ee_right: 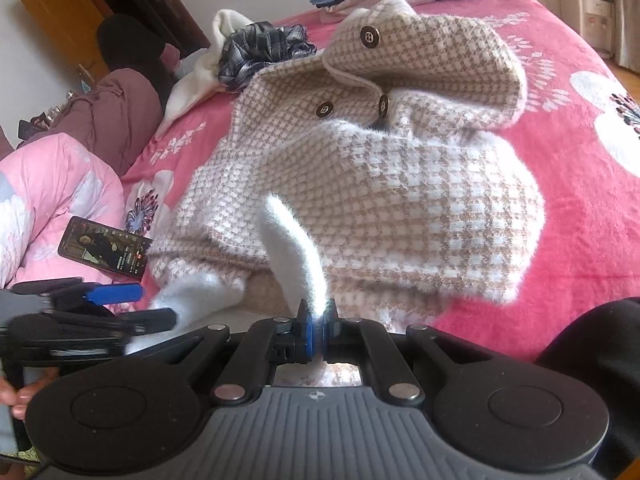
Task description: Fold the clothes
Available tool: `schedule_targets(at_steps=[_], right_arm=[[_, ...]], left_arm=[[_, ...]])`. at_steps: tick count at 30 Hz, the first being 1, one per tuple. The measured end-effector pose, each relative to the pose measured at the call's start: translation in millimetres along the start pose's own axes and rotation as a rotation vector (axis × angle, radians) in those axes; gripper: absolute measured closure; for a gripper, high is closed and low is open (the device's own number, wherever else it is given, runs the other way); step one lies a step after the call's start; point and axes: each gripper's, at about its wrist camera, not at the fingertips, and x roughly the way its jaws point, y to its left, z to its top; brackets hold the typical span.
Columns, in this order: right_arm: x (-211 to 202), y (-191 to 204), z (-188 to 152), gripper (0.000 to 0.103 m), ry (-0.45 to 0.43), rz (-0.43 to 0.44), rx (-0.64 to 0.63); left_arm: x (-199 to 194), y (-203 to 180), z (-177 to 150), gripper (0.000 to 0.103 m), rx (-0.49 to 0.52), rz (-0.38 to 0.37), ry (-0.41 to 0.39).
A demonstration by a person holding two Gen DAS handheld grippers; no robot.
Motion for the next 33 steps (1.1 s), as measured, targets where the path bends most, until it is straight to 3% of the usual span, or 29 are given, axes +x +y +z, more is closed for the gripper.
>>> schedule_targets(at_steps=[3, 5, 6, 7, 8, 11, 16, 20, 27, 33], right_arm=[[-0.1, -1.6, 0.5, 0.099, -0.003, -0.001, 0.015], [0.4, -2.5, 0.6, 0.099, -0.006, -0.006, 0.02], [0.8, -2.6, 0.5, 0.099, -0.007, -0.01, 0.018], [1.2, -3.0, 0.4, 0.099, -0.007, -0.015, 0.016], [1.6, -3.4, 0.1, 0.099, -0.006, -0.021, 0.014], [4.1, -6.2, -1.0, 0.098, 0.011, -0.043, 0.007], [24.0, -12.1, -3.3, 0.097, 0.116, -0.043, 0.012], [18.8, 1.5, -5.7, 0.098, 0.099, 0.011, -0.044], [-14.7, 36.9, -10.8, 0.099, 0.035, 0.177, -0.108], [-44.3, 64.2, -7.5, 0.099, -0.041, 0.276, -0.165]], left_arm=[[14.8, -8.5, -2.8, 0.046, 0.084, 0.045, 0.04], [21.0, -7.2, -3.3, 0.059, 0.075, 0.066, 0.042], [20.7, -3.1, -3.0, 0.068, 0.045, 0.066, 0.031], [20.4, 0.9, -2.8, 0.089, 0.016, 0.067, 0.021], [17.9, 5.6, -2.1, 0.097, -0.015, 0.06, 0.007], [3.2, 16.3, 2.1, 0.098, -0.088, 0.072, -0.061], [-33.4, 36.2, 12.4, 0.099, -0.191, 0.088, -0.247], [-60.5, 39.3, 27.2, 0.099, -0.227, 0.086, -0.392], [-97.4, 26.6, 71.6, 0.1, -0.1, 0.032, -0.585], [-139.8, 17.8, 124.7, 0.1, 0.034, -0.14, -0.692]])
